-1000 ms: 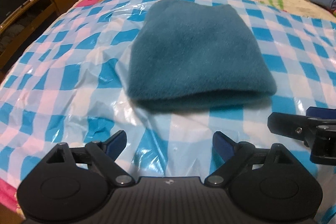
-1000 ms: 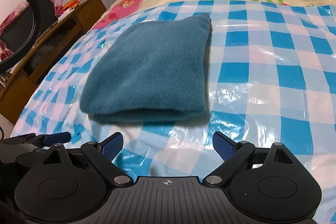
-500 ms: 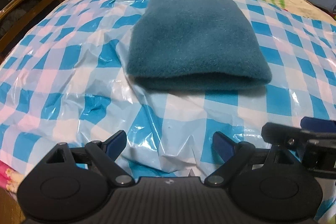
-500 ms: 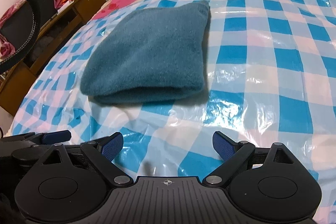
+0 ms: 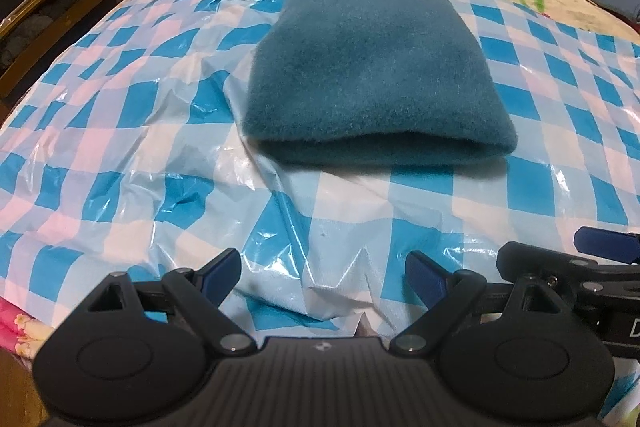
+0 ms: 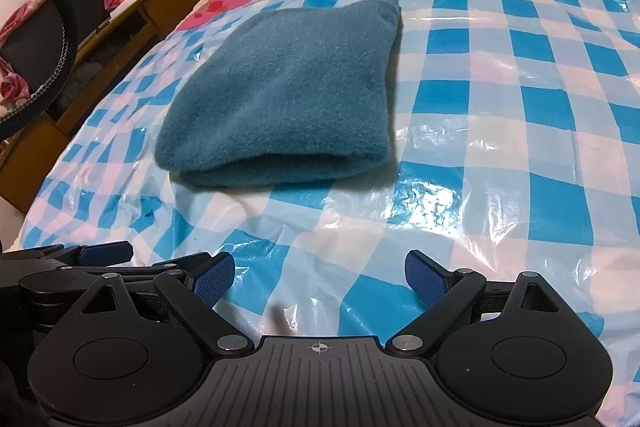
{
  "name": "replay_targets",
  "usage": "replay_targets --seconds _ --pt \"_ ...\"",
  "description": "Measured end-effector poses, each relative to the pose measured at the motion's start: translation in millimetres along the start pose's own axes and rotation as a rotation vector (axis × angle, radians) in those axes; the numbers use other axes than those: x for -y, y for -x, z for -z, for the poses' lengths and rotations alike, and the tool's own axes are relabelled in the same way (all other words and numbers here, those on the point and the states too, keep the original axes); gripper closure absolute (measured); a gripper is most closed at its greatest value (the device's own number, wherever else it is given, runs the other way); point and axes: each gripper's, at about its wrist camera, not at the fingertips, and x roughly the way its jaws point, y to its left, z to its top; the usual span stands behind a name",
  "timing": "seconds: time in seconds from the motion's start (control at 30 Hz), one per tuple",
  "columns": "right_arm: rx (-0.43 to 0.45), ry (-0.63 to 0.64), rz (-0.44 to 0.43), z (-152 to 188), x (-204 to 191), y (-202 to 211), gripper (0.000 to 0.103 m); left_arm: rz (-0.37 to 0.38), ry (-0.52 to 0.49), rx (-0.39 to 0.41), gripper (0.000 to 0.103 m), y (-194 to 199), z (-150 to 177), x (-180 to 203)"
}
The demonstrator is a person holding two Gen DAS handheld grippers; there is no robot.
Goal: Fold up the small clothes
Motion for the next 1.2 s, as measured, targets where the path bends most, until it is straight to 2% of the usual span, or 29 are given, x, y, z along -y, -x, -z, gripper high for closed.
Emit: replay_targets --seconds 0.7,1.2 --pt "-0.015 0.018 0.026 4.4 -6.6 0.0 0.01 0.0 0.019 -0.01 0.009 3.2 4.9 -5.4" --pt "-0.022 0.034 0.121 5.7 -2.3 -6.5 0.009 -0.012 0.001 0.001 0.009 9.1 4.1 -2.0"
